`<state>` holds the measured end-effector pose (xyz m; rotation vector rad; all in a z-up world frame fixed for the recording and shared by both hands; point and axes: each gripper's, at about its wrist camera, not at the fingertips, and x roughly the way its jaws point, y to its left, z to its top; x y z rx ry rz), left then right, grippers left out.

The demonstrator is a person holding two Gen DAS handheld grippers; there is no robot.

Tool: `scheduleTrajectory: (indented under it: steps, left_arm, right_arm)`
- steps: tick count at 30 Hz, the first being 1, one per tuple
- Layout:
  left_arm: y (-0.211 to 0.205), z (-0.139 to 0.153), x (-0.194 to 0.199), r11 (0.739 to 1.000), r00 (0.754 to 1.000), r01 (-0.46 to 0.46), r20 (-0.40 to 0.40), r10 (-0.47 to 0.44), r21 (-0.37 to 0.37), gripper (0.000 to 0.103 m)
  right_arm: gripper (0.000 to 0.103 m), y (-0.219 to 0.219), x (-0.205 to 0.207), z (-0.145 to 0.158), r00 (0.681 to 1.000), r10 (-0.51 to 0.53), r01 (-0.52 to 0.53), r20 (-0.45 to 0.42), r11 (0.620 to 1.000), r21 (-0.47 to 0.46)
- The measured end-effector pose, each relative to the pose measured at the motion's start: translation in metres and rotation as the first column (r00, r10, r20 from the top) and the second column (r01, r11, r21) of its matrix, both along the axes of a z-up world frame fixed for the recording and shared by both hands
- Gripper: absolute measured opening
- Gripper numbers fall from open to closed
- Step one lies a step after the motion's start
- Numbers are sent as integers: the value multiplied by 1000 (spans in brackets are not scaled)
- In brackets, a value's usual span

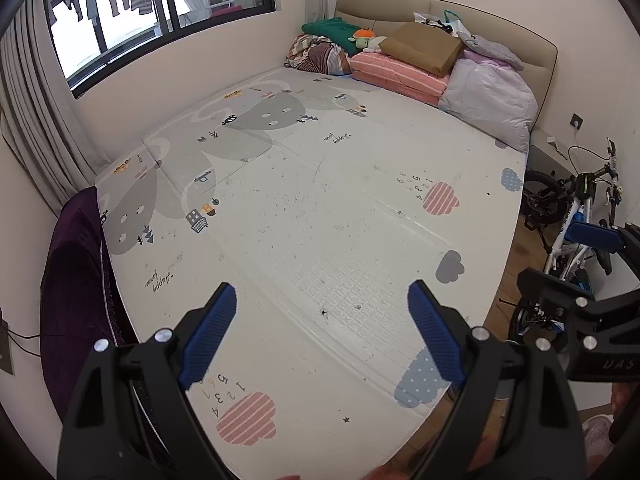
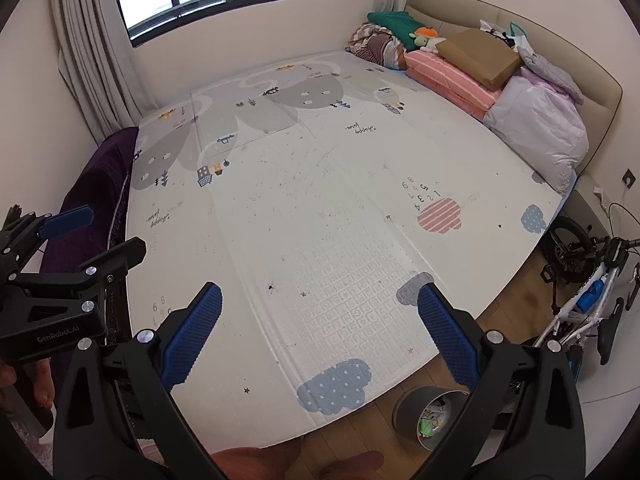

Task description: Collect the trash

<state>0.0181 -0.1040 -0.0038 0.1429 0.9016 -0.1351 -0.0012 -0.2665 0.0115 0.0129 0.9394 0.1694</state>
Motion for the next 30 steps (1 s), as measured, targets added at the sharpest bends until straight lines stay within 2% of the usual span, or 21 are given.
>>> scheduleTrajectory:
  steps: [8, 18, 30]
  left_arm:
    - [10, 2, -1, 1000, 1000, 25, -5, -25, 4, 87]
    - [17, 2, 2, 1000, 1000, 4, -15, -4, -8, 87]
    - [21, 0, 6, 1000, 1000, 3, -21, -3, -7, 87]
  right_arm:
    - [95, 6, -2, -4, 999, -26, 26, -18, 1000, -2]
    - [95, -4, -2, -2, 998, -53, 53, -15, 998, -17]
    - [95, 3, -2, -3, 1000, -16, 15, -21, 999, -40]
